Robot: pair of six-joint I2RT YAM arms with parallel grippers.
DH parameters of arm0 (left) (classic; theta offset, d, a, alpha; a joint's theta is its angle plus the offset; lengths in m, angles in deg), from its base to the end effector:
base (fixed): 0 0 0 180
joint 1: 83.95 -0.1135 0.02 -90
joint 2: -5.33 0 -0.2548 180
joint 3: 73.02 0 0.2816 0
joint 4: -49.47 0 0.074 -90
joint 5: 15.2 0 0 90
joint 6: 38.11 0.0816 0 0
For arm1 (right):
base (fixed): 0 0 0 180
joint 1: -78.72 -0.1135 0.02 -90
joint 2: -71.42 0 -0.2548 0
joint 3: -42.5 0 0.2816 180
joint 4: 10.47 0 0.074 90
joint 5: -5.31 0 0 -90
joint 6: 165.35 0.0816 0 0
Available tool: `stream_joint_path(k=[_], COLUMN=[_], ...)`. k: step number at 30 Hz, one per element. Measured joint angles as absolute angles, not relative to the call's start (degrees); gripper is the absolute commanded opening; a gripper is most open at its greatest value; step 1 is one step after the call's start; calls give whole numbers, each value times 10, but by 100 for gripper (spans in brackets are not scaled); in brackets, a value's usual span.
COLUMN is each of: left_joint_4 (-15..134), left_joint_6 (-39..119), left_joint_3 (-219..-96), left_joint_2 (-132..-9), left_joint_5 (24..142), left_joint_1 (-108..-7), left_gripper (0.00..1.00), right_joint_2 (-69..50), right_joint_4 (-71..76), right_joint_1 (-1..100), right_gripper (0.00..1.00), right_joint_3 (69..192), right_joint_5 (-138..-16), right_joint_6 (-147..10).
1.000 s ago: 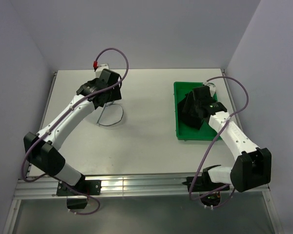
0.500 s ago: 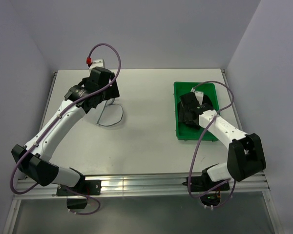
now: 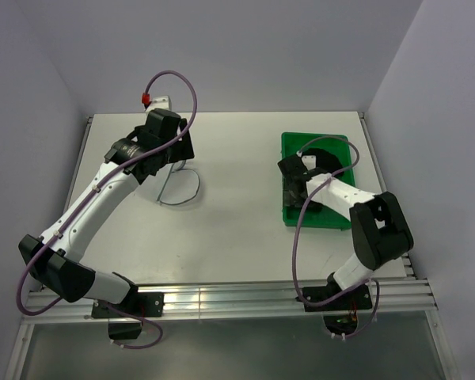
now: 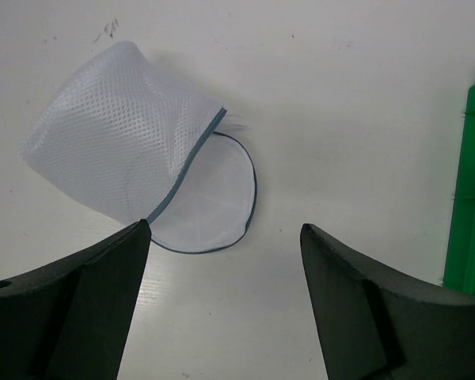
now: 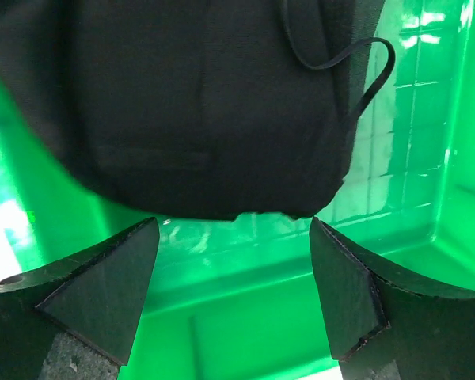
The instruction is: Place the bra in the laundry bag and zip it closed
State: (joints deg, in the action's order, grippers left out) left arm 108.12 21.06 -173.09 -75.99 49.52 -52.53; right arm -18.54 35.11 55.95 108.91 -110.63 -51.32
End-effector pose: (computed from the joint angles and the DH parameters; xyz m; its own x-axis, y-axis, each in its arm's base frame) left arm 0.3267 -0.1588 0.3611 -0.5683 -0.1958 -0.7991 -0.1158 0.9806 -0.1579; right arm 0.3185 0.0950 0.1181 -0.8701 0.0319 -0.4918 0.1642 0.9597 -0.2282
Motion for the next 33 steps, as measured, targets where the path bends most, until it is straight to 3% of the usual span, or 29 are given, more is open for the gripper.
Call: stream_joint_path(k=[5,10,22,33], left_joint_4=[1081,1079,1070,1070], left_joint_6=[212,212,213,215], left_joint_3=[-1731,-1731,-1731,-1731], left_joint_2=[-760,-760,-760,-760], left_joint_5=[495,495,495,495], left_joint_1=[-525,-525,-524,-519], left_gripper=[84,84,84,84], right_joint_2=[-222,-232,-259,-282], right_joint_4=[351,341,281,247], right_joint_1=[559,559,560,565], right_gripper=[78,62,59,34], right_joint_3=[1110,1140,1170,1175], right_joint_5=[-1129,-1146,-1151,-1139], right_joint_6=[-515,-520,-547,-560])
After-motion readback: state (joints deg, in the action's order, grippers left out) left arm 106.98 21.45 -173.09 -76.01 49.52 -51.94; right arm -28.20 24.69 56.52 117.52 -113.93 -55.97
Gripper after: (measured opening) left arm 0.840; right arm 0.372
